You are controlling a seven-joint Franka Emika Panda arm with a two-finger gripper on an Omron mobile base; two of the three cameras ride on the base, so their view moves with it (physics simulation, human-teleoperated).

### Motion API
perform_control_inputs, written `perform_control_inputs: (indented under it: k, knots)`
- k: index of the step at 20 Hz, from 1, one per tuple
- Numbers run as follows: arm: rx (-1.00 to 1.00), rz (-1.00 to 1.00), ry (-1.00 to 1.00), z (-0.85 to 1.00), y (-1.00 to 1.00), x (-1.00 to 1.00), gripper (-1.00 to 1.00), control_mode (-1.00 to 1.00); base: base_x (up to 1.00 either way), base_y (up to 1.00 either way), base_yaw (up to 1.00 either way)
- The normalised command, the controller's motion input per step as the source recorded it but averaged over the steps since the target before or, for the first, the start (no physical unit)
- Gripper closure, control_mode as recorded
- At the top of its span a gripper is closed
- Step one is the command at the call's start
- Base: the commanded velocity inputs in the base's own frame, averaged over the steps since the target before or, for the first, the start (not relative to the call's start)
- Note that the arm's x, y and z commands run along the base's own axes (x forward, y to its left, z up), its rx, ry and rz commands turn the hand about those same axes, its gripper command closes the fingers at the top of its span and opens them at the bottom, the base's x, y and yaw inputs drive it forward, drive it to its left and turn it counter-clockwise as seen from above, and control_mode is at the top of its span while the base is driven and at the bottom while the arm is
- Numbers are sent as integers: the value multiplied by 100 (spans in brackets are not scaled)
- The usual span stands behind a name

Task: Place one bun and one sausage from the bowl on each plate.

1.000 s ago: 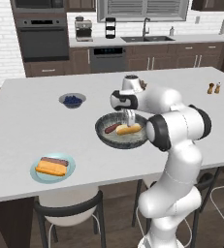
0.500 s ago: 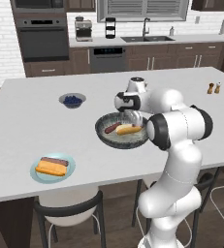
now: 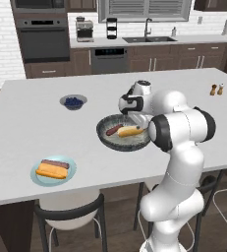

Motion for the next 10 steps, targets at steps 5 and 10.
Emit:
perform_control_inputs:
  k: [5, 10]
  knots:
    - [0, 11, -6, -2, 0, 12, -100, -100, 0, 0, 0]
    - [0, 7, -7, -17, 1, 8, -100, -100, 0, 0, 0]
